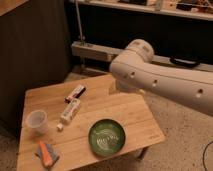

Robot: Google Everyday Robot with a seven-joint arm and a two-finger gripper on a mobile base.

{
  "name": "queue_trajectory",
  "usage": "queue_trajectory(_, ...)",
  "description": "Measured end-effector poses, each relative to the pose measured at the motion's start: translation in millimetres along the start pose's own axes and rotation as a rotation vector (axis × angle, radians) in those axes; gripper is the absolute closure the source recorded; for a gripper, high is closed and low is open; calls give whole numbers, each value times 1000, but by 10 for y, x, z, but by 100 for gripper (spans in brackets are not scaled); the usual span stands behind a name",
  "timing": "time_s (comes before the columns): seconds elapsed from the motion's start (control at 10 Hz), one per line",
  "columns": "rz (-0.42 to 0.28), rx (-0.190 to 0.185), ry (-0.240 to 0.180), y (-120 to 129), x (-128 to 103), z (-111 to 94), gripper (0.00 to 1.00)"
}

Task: Move the arm in a circular motion

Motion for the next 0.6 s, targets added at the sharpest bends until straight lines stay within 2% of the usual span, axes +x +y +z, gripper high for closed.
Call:
queue_trajectory(0.1,35,-8,0,161,-46,-19,20)
queue_trajectory(0.3,144,-13,-6,624,-333,-52,20)
queue_trajectory(0.4,192,-5,-18,834,-587,-38,20)
queue_trajectory(0.6,196,16,-47,1027,-1084,-37,20)
